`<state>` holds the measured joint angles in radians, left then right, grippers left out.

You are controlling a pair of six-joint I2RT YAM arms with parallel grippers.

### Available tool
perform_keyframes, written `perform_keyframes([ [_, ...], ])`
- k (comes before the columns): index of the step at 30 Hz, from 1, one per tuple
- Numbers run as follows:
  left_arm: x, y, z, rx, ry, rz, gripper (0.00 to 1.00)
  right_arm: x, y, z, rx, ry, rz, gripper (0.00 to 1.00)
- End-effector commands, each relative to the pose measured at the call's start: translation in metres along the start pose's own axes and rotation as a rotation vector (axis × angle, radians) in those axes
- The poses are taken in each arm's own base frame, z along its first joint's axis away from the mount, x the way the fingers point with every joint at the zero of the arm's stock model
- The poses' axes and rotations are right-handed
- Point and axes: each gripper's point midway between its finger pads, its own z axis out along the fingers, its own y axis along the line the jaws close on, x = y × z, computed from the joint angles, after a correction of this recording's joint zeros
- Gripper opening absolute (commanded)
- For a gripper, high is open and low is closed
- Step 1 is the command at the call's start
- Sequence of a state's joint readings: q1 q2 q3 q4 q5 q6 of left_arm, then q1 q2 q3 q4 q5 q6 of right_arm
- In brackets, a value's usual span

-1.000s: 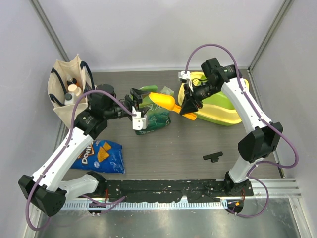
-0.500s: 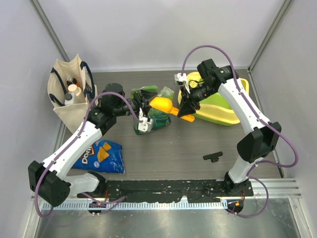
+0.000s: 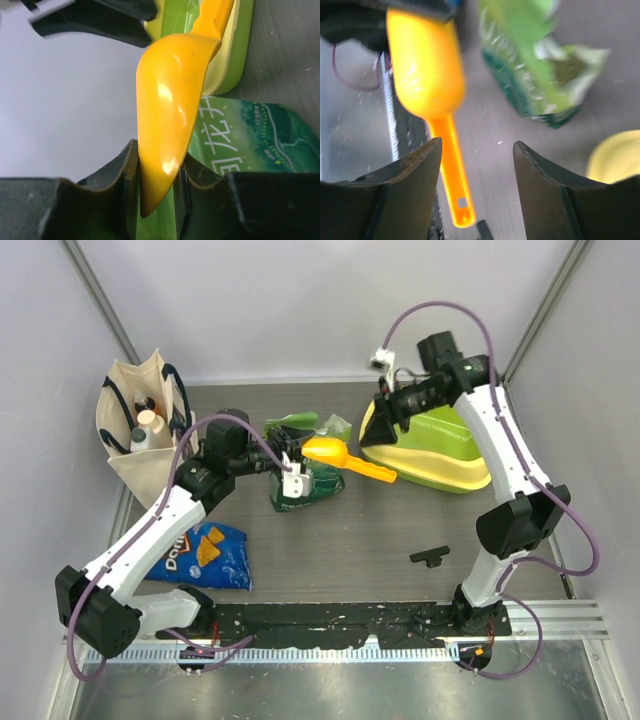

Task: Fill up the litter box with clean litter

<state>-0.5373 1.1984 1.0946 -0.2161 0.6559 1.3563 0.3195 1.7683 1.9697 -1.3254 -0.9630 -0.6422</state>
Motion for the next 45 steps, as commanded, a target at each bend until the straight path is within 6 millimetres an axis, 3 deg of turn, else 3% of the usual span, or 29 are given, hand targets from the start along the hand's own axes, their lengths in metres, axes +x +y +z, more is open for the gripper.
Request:
perform_keyframes([
  [1, -0.012, 0.033, -0.020, -0.089, 0.053, -0.357, 0.00, -0.092, -0.028, -0.072, 0.195, -0.347, -0.020, 0.68],
  [3, -0.012, 0.028, -0.021, -0.071, 0.077, -0.505, 0.00, -0.110, -0.036, -0.094, 0.249, -0.461, 0.058, 0.76],
  [4, -0.015, 0.038, -0.024, -0.087, 0.076, -0.555, 0.00, -0.126, -0.039, -0.107, 0.293, -0.554, -0.007, 0.79],
  [6, -0.017, 0.029, -0.022, -0.061, 0.084, -0.750, 0.00, -0.145, -0.043, -0.132, 0.345, -0.681, -0.058, 0.84],
  [8, -0.028, 0.036, -0.026, -0.044, 0.033, -0.923, 0.00, -0.138, -0.044, -0.135, 0.370, -0.712, -0.060, 0.85],
  [9, -0.032, 0.045, -0.028, -0.052, 0.011, -0.987, 0.00, -0.144, -0.042, -0.140, 0.382, -0.745, -0.094, 0.85],
  [10, -0.030, 0.045, -0.025, -0.039, -0.003, -1.064, 0.00, -0.139, -0.045, -0.135, 0.363, -0.761, -0.029, 0.85],
  [11, -0.022, 0.048, -0.028, -0.050, -0.006, -1.137, 0.00, -0.144, -0.042, -0.139, 0.350, -0.795, -0.025, 0.85],
  [12, -0.035, 0.053, -0.029, -0.005, -0.078, -1.255, 0.00, -0.155, -0.036, -0.146, 0.338, -0.846, -0.076, 0.85],
  [15, -0.029, 0.055, -0.028, 0.069, -0.151, -1.444, 0.00, -0.164, -0.033, -0.151, 0.286, -0.897, -0.026, 0.85],
  [19, -0.031, 0.063, -0.018, 0.165, -0.256, -1.606, 0.00, -0.182, -0.029, -0.158, 0.245, -0.915, -0.022, 0.85],
  [20, -0.029, 0.072, -0.013, 0.163, -0.307, -1.583, 0.00, -0.181, -0.028, -0.156, 0.220, -0.909, 0.007, 0.85],
  [22, -0.034, 0.076, -0.011, 0.216, -0.356, -1.704, 0.00, -0.174, -0.038, -0.150, 0.222, -0.906, 0.078, 0.85],
  [23, -0.036, 0.086, -0.010, 0.213, -0.406, -1.678, 0.00, -0.171, -0.041, -0.148, 0.227, -0.908, 0.110, 0.85],
  [34, -0.023, 0.087, 0.004, 0.267, -0.423, -1.758, 0.00, -0.143, -0.018, -0.127, 0.152, -0.838, 0.132, 0.87],
  [45, -0.013, 0.095, 0.012, 0.242, -0.439, -1.762, 0.00, -0.152, 0.005, -0.130, 0.149, -0.820, 0.083, 0.86],
])
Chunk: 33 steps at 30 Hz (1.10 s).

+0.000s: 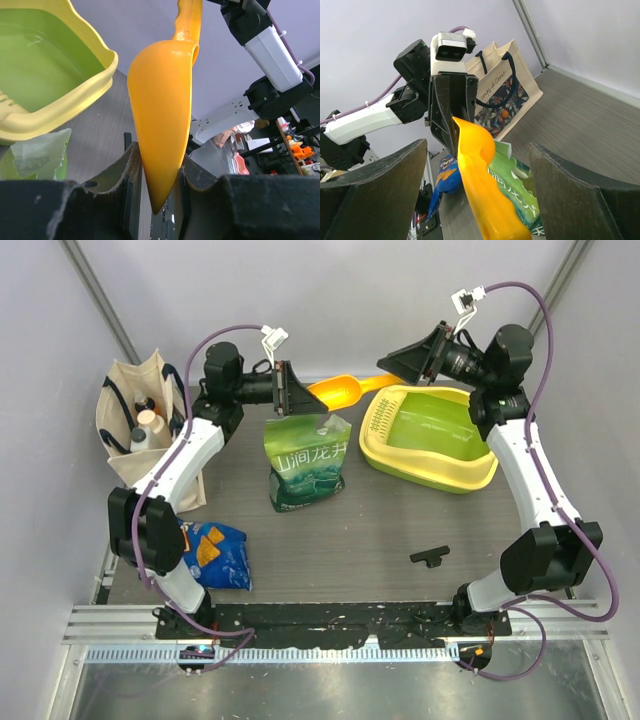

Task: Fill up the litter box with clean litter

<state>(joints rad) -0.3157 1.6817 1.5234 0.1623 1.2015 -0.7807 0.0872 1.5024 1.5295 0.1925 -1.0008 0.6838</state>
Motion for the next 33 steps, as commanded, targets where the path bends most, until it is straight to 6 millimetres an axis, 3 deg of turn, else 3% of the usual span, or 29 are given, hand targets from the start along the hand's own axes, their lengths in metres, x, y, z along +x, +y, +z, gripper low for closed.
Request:
perform_keyframes([
  [1, -0.024, -0.025, 0.001, 0.052, -0.032, 0.112, 0.00, -0.013, 0.033, -0.007, -0.038, -0.016, -0.088, 0.86],
  [7, -0.029, -0.027, 0.001, 0.057, -0.042, 0.130, 0.00, 0.012, 0.026, -0.008, 0.005, 0.009, -0.043, 0.86],
  [14, -0.026, -0.027, 0.002, 0.057, -0.040, 0.123, 0.00, 0.020, 0.035, 0.000, -0.014, 0.021, -0.050, 0.79],
  [33, -0.023, -0.028, 0.001, 0.062, -0.038, 0.112, 0.00, -0.008, 0.047, 0.010, -0.015, -0.062, -0.126, 0.66],
])
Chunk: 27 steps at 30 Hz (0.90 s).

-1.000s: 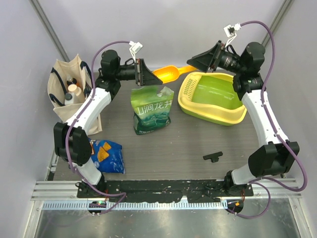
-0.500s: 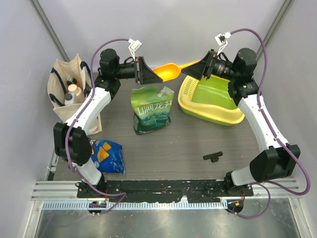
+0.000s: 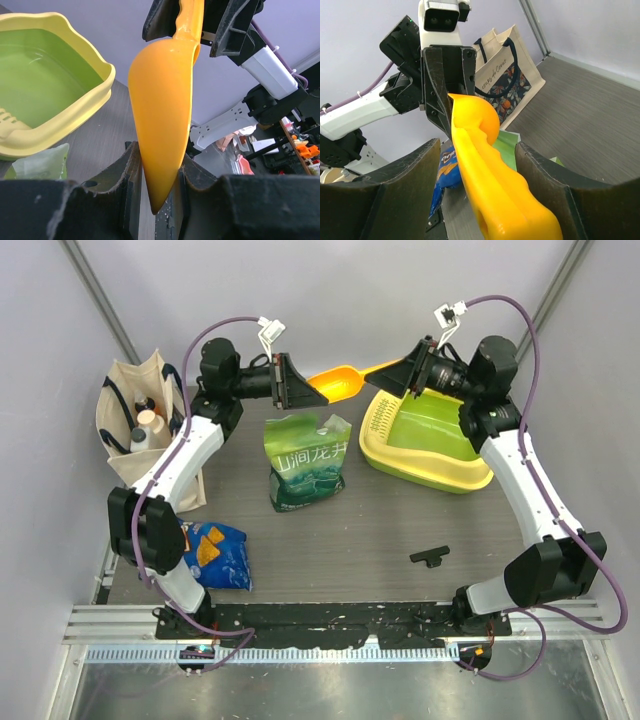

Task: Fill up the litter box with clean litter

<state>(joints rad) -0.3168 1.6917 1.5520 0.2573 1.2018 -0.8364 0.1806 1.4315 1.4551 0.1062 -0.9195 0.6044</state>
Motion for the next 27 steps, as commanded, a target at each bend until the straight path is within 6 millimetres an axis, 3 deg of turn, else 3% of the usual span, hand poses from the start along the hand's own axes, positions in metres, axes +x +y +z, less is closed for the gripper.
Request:
perform_keyframes([
  [1, -0.009, -0.017, 0.000, 0.034, -0.009, 0.060, 0.00, -0.040, 0.028, -0.002, -0.027, -0.103, -0.133, 0.66],
  [7, -0.007, -0.013, 0.001, 0.033, -0.006, 0.042, 0.00, -0.044, 0.030, -0.002, -0.029, -0.112, -0.165, 0.46],
  [10, -0.008, -0.014, 0.001, 0.028, -0.014, 0.049, 0.01, -0.038, 0.031, 0.001, -0.046, -0.095, -0.175, 0.20],
  [11, -0.009, -0.013, 0.001, 0.023, -0.018, 0.047, 0.09, -0.038, 0.031, 0.001, -0.048, -0.092, -0.173, 0.08],
  [12, -0.010, -0.010, 0.000, 0.008, -0.025, 0.050, 0.21, -0.037, 0.030, 0.001, -0.047, -0.091, -0.173, 0.04],
  [13, -0.011, -0.011, 0.000, 0.003, -0.030, 0.058, 0.40, -0.037, 0.030, 0.002, -0.044, -0.089, -0.169, 0.01],
  [16, -0.015, -0.012, 0.000, -0.001, -0.038, 0.094, 0.51, -0.037, 0.023, 0.003, -0.011, -0.074, -0.140, 0.01],
  [21, -0.016, -0.014, 0.001, 0.015, -0.027, 0.133, 0.49, -0.021, 0.002, 0.004, 0.077, -0.013, -0.024, 0.01],
  [25, -0.015, -0.011, 0.002, 0.019, -0.027, 0.130, 0.33, -0.015, -0.005, 0.006, 0.085, 0.006, -0.008, 0.01],
  [26, -0.014, -0.010, 0.003, 0.020, -0.025, 0.117, 0.32, -0.014, -0.007, 0.006, 0.090, 0.013, -0.001, 0.01],
  [27, -0.013, -0.007, 0.003, 0.020, -0.023, 0.110, 0.37, -0.012, -0.006, 0.007, 0.084, 0.023, 0.001, 0.02],
])
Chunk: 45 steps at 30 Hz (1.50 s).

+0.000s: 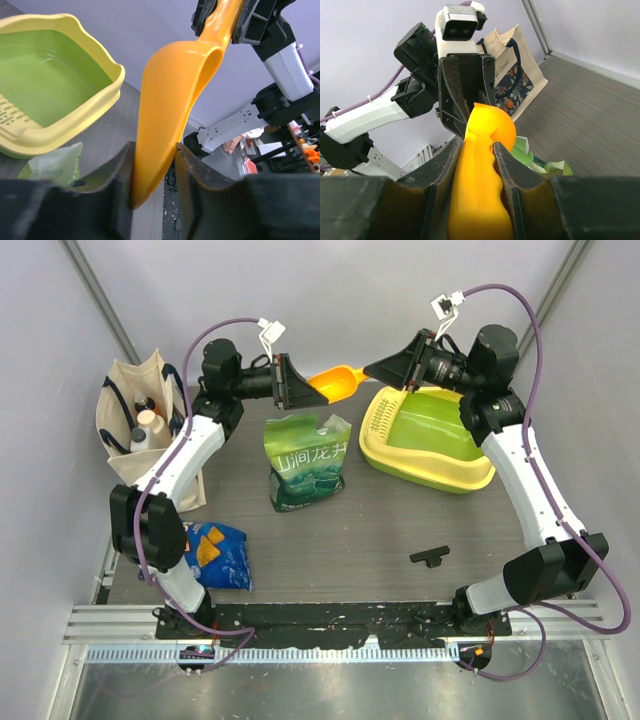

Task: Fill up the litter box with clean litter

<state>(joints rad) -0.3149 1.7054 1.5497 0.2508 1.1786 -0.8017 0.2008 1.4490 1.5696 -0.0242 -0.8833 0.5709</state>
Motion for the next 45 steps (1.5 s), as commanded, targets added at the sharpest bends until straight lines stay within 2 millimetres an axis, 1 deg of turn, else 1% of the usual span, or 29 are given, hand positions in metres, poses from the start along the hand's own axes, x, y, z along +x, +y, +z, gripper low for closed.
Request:
perform_keyframes([
  [1, -0.013, -0.017, 0.002, 0.037, -0.016, 0.090, 0.45, 0.005, -0.019, 0.004, 0.057, 0.027, 0.017, 0.01],
  [2, -0.015, -0.011, 0.001, 0.015, -0.031, 0.105, 0.52, 0.005, -0.019, 0.004, 0.052, 0.031, 0.018, 0.02],
  [3, -0.015, -0.009, 0.000, -0.003, -0.035, 0.099, 0.70, 0.004, -0.017, 0.004, 0.047, 0.029, 0.009, 0.01],
  [4, -0.016, -0.005, -0.002, -0.017, -0.042, 0.106, 0.77, 0.003, -0.018, 0.004, 0.047, 0.030, -0.017, 0.02],
  [5, -0.018, 0.001, -0.006, -0.049, -0.053, 0.124, 0.78, 0.000, -0.018, 0.002, 0.049, 0.022, -0.035, 0.02],
  [8, -0.032, 0.006, -0.020, -0.122, -0.069, 0.158, 0.79, -0.006, -0.021, 0.001, 0.060, 0.005, -0.066, 0.02],
  [9, -0.049, 0.008, -0.029, -0.170, -0.090, 0.260, 0.79, -0.006, -0.023, 0.001, 0.069, 0.009, -0.068, 0.01],
  [10, -0.055, 0.008, -0.035, -0.199, -0.088, 0.285, 0.79, -0.002, -0.033, -0.001, 0.119, 0.026, -0.071, 0.01],
  [11, -0.052, 0.010, -0.043, -0.233, -0.066, 0.273, 0.79, -0.008, -0.035, -0.002, 0.133, 0.020, -0.090, 0.01],
  [12, -0.065, 0.005, -0.051, -0.251, -0.056, 0.401, 0.80, -0.011, -0.042, -0.005, 0.163, 0.019, -0.098, 0.01],
  [13, -0.065, 0.004, -0.057, -0.270, -0.028, 0.464, 0.82, -0.009, -0.048, -0.007, 0.188, 0.038, -0.108, 0.01],
  [14, -0.042, 0.010, -0.065, -0.309, 0.053, 0.408, 0.84, -0.023, -0.049, -0.010, 0.220, 0.019, -0.181, 0.01],
  [15, -0.045, 0.011, -0.071, -0.331, 0.115, 0.615, 0.85, -0.025, -0.060, -0.009, 0.265, 0.024, -0.190, 0.01],
  [16, -0.035, 0.014, -0.076, -0.345, 0.160, 0.631, 0.86, -0.018, -0.069, -0.013, 0.319, 0.062, -0.153, 0.01],
  [17, -0.020, 0.012, -0.082, -0.358, 0.210, 0.611, 0.87, -0.032, -0.064, -0.014, 0.325, 0.058, -0.203, 0.01],
  [18, -0.009, 0.018, -0.086, -0.365, 0.243, 0.623, 0.89, -0.024, -0.078, -0.009, 0.339, 0.102, -0.176, 0.01],
  [19, -0.004, 0.024, -0.089, -0.379, 0.278, 0.673, 0.89, -0.014, -0.080, -0.013, 0.360, 0.152, -0.130, 0.01],
  [20, 0.006, 0.024, -0.091, -0.379, 0.313, 0.678, 0.89, -0.021, -0.076, -0.012, 0.356, 0.152, -0.136, 0.01],
  [22, 0.017, 0.031, -0.094, -0.393, 0.372, 0.715, 0.90, -0.014, -0.086, -0.012, 0.378, 0.192, -0.109, 0.01],
  [23, 0.028, 0.028, -0.092, -0.380, 0.407, 0.696, 0.90, -0.021, -0.081, -0.012, 0.376, 0.183, -0.125, 0.01],
  [25, 0.034, 0.030, -0.090, -0.392, 0.446, 0.698, 0.90, -0.017, -0.091, -0.012, 0.413, 0.208, -0.109, 0.01],
  [26, 0.038, 0.038, -0.092, -0.437, 0.485, 0.703, 0.90, -0.021, -0.086, -0.011, 0.405, 0.207, -0.124, 0.01],
  [29, 0.045, 0.054, -0.096, -0.492, 0.549, 0.722, 0.89, -0.007, -0.086, -0.004, 0.385, 0.260, -0.165, 0.01],
  [32, 0.060, 0.070, -0.098, -0.508, 0.612, 0.704, 0.81, -0.001, -0.087, 0.006, 0.369, 0.284, -0.213, 0.01],
  [34, 0.067, 0.071, -0.098, -0.496, 0.630, 0.668, 0.70, 0.002, -0.085, 0.016, 0.351, 0.288, -0.218, 0.01],
  [35, 0.064, 0.066, -0.096, -0.481, 0.621, 0.669, 0.61, 0.001, -0.082, 0.020, 0.339, 0.287, -0.221, 0.01],
  [38, 0.073, 0.060, -0.092, -0.440, 0.617, 0.626, 0.43, 0.001, -0.073, 0.029, 0.308, 0.286, -0.223, 0.01],
  [41, 0.080, 0.054, -0.089, -0.418, 0.589, 0.586, 0.35, 0.004, -0.063, 0.036, 0.281, 0.291, -0.245, 0.01],
  [45, 0.078, 0.047, -0.084, -0.410, 0.530, 0.559, 0.23, 0.019, -0.054, 0.037, 0.267, 0.341, -0.269, 0.01],
])
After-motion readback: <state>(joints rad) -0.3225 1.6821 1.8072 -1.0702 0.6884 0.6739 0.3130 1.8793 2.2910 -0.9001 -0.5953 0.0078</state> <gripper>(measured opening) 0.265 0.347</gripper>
